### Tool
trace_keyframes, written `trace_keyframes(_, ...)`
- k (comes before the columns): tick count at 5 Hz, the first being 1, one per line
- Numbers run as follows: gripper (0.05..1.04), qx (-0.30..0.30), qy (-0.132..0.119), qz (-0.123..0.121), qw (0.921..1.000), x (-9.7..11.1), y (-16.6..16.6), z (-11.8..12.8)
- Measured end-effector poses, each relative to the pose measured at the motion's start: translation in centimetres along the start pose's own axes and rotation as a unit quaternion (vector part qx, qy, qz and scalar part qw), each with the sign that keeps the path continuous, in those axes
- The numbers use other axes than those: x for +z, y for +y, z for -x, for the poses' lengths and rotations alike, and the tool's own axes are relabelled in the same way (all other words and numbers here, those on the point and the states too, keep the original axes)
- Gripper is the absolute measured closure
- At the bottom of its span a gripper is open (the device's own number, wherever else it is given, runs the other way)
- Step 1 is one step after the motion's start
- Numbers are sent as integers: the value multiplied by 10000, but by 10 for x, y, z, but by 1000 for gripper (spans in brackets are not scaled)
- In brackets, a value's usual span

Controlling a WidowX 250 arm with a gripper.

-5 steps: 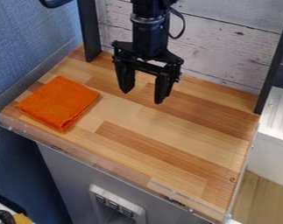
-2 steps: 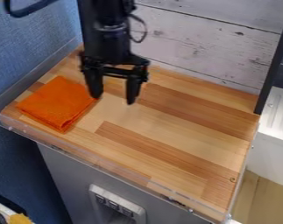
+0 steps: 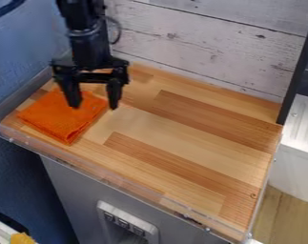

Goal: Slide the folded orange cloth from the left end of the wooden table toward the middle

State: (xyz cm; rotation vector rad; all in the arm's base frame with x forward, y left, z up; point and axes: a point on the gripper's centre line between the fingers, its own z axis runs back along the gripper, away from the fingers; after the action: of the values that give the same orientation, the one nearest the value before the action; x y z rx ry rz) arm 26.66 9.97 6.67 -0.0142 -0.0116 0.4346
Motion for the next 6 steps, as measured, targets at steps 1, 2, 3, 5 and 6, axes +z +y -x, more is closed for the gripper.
trace_keyframes(1, 84, 383, -105, 0, 9992, 0, 19, -4)
trace_keyframes(2, 85, 674, -147, -2, 9976, 2, 32, -6)
trace_keyframes(3, 85, 850, -242, -23, 9961, 10, 43, -14)
trace_keyframes(5, 115, 1009, -212, -170, 9945, 19, 61, -21)
trace_keyframes(6, 386, 1052, -66, -249, 9941, 13, 65, -28)
